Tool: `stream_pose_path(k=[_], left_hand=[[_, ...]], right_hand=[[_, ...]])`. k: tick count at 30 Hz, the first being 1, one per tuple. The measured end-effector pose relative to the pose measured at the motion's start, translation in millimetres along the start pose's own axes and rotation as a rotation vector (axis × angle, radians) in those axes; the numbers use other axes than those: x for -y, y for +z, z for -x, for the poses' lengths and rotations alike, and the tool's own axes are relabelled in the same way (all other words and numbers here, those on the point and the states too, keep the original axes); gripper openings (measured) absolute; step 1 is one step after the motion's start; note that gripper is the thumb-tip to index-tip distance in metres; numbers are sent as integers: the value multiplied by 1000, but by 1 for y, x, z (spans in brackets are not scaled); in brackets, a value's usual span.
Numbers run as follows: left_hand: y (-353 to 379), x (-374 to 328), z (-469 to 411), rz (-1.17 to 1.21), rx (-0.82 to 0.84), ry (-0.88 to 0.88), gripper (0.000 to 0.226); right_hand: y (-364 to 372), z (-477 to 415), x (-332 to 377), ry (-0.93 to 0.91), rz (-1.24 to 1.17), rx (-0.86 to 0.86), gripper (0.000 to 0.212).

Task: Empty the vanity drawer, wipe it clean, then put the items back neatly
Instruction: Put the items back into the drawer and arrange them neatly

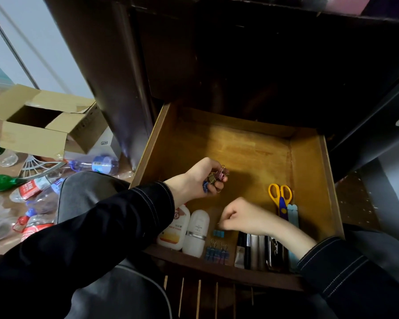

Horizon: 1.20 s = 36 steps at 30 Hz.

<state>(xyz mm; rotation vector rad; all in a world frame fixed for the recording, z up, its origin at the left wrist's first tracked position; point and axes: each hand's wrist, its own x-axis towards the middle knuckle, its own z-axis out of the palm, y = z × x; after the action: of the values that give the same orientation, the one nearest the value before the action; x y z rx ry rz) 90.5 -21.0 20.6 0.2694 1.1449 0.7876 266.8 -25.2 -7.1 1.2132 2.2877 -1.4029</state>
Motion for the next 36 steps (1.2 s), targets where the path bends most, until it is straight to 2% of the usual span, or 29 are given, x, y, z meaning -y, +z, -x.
stream_pose_path(k=[9,23,25,28,30,31,33,36], left_hand=[[3,0,2,-40,-27,15,14],[3,0,3,-25,-28,9,14],[4,0,4,-24,-32,7,14],[4,1,3,-48,-53,22,12],[5,2,2,-91,-85,39,13],[6,3,2,-112,-98,40,13],[9,5,2,-166,-113,36,12],[12,8,1,-276,-139,57,10]], right_hand=[[11,0,2,-58,-14,82,12],[12,1,3,-13,64,110,18],[2,1,4,34,56,-18,19],[-21,6,5,79,-20,-437,27],[-32,13,9,17,-168,-689,23],[-34,16,12,-40,-229,-757,19],[-32,19,17,-119,-270,-756,12],[-28,16,19,-136,-251,-645,10]])
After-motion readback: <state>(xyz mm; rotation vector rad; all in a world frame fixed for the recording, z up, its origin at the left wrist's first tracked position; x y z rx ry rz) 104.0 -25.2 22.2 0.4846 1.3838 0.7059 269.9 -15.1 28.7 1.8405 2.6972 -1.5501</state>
